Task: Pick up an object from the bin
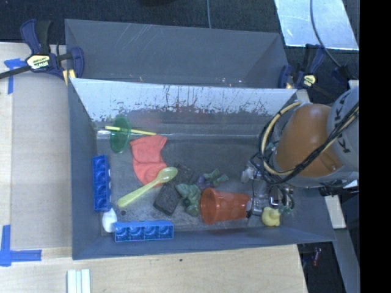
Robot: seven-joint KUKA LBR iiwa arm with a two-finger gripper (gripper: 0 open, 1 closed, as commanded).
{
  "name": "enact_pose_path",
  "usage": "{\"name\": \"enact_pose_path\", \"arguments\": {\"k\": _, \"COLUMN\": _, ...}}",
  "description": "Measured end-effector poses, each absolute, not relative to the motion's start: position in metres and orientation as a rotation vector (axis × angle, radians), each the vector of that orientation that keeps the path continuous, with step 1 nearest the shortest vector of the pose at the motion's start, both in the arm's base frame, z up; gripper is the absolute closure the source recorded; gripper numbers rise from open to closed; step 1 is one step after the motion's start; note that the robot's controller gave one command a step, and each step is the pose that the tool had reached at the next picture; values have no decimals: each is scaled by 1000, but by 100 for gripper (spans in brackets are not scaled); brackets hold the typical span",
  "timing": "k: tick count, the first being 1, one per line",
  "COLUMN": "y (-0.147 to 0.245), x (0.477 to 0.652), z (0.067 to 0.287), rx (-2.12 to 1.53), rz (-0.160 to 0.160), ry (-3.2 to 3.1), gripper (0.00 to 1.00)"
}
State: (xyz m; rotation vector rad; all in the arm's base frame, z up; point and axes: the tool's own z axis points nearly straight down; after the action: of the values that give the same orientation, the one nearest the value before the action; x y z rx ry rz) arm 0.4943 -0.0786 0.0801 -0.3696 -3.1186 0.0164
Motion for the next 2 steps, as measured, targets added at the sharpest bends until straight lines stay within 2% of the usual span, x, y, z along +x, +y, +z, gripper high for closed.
{"name": "enact_pose_path", "arguments": {"k": 1, "y": -62, "x": 490, "z": 76, "rx": 280, "rz": 17, "ry": -3142, "gripper": 100}}
{"name": "enact_pose_path", "arguments": {"k": 2, "y": -62, "x": 490, "z": 76, "rx": 282, "rz": 17, "ry": -3142, "gripper": 100}}
